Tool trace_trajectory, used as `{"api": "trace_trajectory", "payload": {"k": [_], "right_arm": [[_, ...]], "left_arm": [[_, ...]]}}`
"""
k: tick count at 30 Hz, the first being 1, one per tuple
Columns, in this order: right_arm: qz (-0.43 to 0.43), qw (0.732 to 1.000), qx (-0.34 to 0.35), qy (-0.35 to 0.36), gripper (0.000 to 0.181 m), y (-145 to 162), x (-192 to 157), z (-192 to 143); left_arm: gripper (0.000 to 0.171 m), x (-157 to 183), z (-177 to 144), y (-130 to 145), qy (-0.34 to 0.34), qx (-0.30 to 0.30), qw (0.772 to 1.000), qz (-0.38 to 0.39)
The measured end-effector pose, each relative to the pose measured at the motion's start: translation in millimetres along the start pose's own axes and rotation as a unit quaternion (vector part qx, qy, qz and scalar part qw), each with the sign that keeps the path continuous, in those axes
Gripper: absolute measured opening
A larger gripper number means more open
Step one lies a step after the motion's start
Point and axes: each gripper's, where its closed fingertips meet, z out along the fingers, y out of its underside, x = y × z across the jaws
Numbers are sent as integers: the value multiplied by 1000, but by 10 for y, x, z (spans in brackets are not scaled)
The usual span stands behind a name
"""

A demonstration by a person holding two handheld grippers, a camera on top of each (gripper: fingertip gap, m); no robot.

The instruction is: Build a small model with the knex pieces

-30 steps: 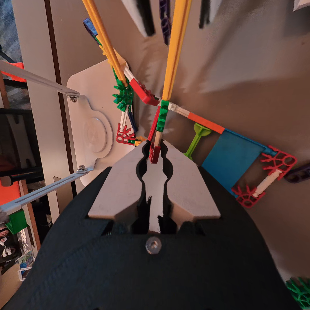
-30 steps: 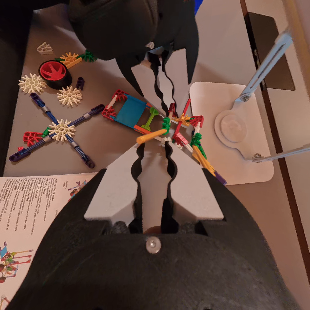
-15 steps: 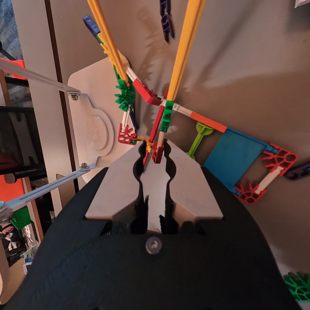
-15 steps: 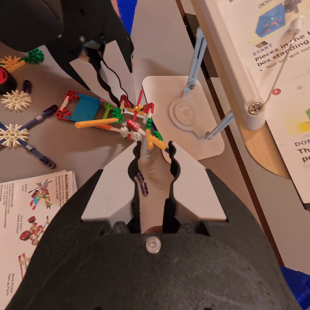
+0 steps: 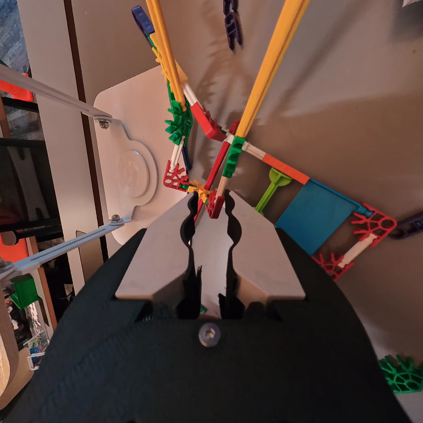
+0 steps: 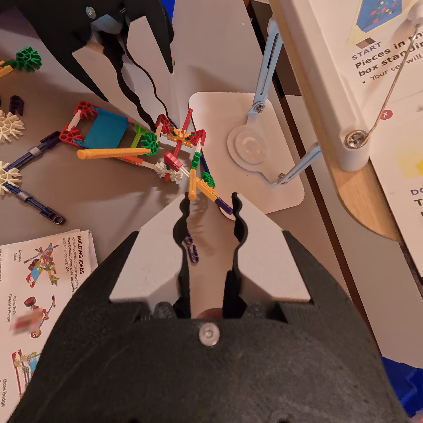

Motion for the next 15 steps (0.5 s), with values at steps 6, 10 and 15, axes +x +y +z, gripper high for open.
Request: {"api": "trace_trajectory", "payload": {"k": [6,10,15], "right_arm": [[-1,1000,-3,-1,36,10,-9,15],[-1,1000,-3,-2,35,11,-17,31],[5,1000,-3,-2,36,26,-35,114]], "left_arm": [[21,16,1,16,5,-3,1000,-1],[21,18,-6,16,6,-3,1000,-2],[21,19,-39,13,8,-2,1000,-6]]}}
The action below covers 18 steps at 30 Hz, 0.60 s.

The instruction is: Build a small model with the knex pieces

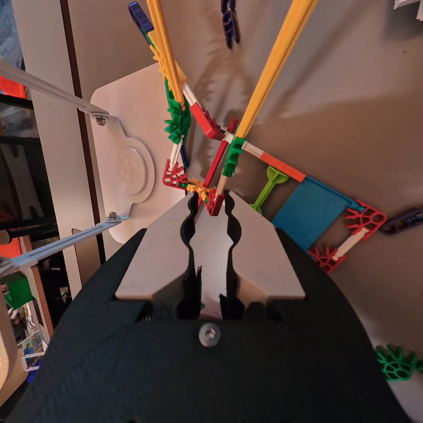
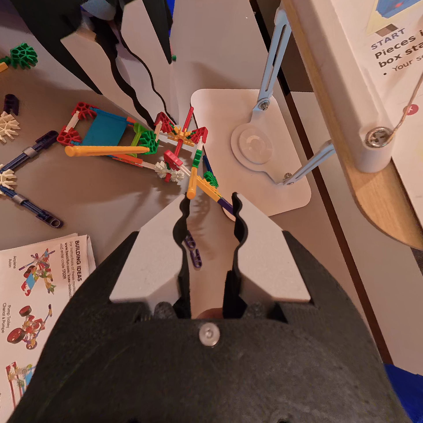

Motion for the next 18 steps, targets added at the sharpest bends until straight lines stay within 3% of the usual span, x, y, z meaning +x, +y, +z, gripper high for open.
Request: {"api": "trace_trajectory", "payload": {"k": [4,9,18], "right_arm": [[6,1000,4,-4,31,3,-24,68],[10,1000,22,-17,12,-46,-73,87],[25,998,49,-28,1,-126,-102,86]], "left_arm": [[19,12,-25,-42,1,7,1000,2],[13,54,12,-45,9,7,1000,4],[8,95,77,-74,13,9,1000,10]]}}
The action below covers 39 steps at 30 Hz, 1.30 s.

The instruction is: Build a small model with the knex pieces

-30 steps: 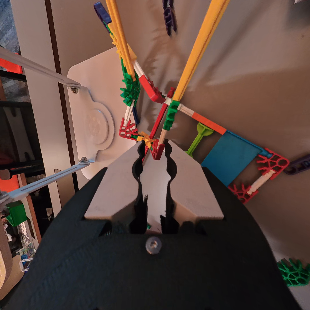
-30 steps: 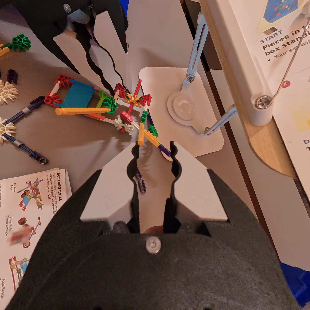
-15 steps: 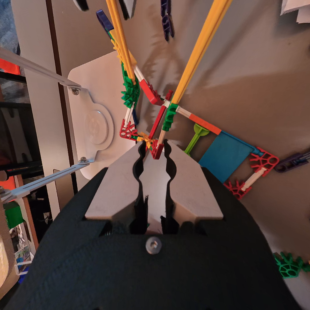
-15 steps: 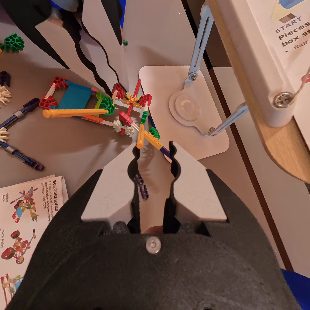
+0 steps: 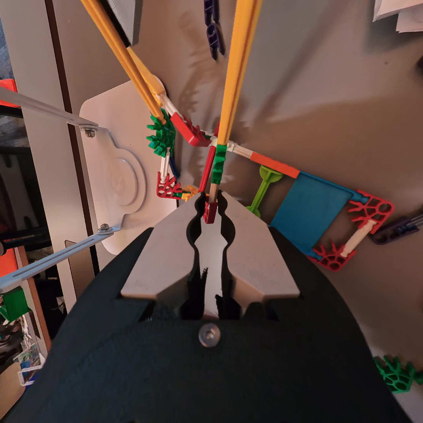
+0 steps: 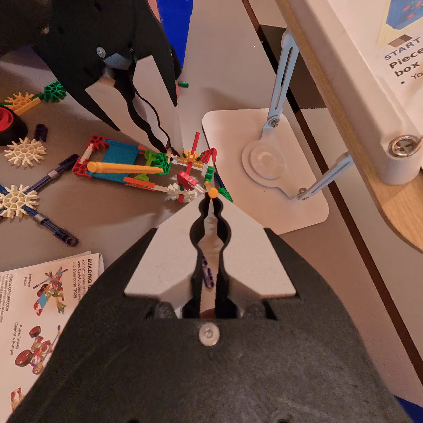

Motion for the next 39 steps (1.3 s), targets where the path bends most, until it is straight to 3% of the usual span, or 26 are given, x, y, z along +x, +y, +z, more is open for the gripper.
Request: {"api": "trace_trajectory", "payload": {"k": [12,23,28,30,33,34,36,39], "right_arm": [[2,999,32,-14,0,-164,-87,-55],[-14,997,63,-31,0,-353,-259,-84],[-1,998,60,-24,9,-320,-168,-117],[0,999,51,-9,12,-260,-67,-132],[20,999,28,-14,15,-101,27,-122],[27,999,19,-17,15,-44,46,-105],[24,999,0,-30,17,73,20,-44],[16,998,-21,-49,19,201,-68,83]], "left_arm": [[8,12,49,-138,-11,21,1000,13],[8,159,127,-472,-18,48,998,48],[24,-6,-174,-514,13,112,991,-66],[28,-186,-292,-517,-3,135,984,-119],[37,-376,-401,-728,-48,191,969,-151],[39,-348,-412,-802,-35,204,965,-159],[35,-339,-454,-949,-36,243,955,-165],[8,-423,-478,-1028,-57,269,944,-182]]}}
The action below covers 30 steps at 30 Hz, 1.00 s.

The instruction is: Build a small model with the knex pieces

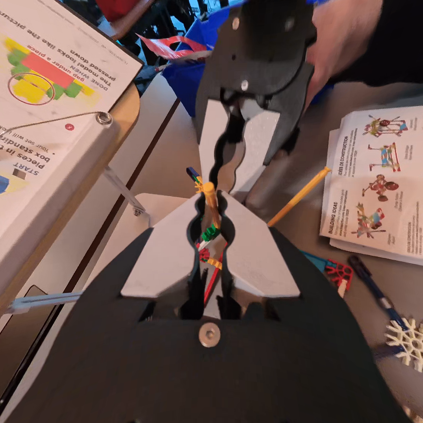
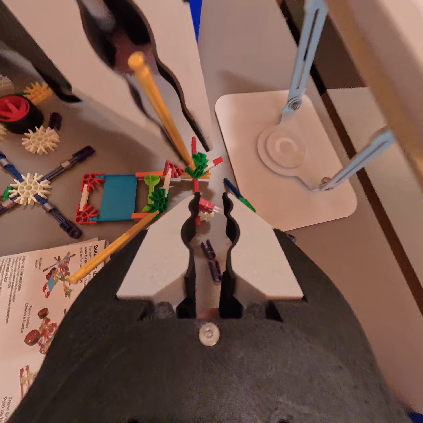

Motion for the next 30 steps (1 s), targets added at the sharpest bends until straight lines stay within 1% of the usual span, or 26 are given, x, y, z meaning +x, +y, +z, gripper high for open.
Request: {"api": "trace_trajectory", "payload": {"k": [1,3,5,9,12,14,20,22,26,28,30], "right_arm": [[-5,1000,-3,-1,20,20,-16,41],[-15,1000,1,-8,20,29,-68,104],[-25,1000,-7,-3,17,64,-71,145],[-27,1000,-9,-12,14,76,-90,128],[-22,1000,-8,-15,14,80,-86,125],[-15,1000,-6,-22,12,79,-95,122],[-15,1000,-7,-12,12,73,-50,87],[-1,1000,12,-10,13,5,-5,18],[52,996,76,-1,15,-200,170,-216],[65,993,94,8,16,-252,237,-290],[67,993,96,12,20,-261,247,-290]], "left_arm": [[3,13,-1,-2,6,2,1000,-3],[3,23,-27,2,20,5,1000,-9],[3,-22,-62,43,23,-1,1000,-10],[3,4,-174,106,63,-7,998,-12],[5,-106,-242,183,51,-23,998,-4],[5,-110,-269,209,60,-24,998,-8],[7,-186,-301,291,57,-32,998,-11],[7,-220,-319,311,54,-34,998,-12],[7,-243,-341,332,52,-37,998,-10],[7,-243,-342,333,54,-37,998,-12],[8,-246,-340,336,53,-37,998,-11]]}}
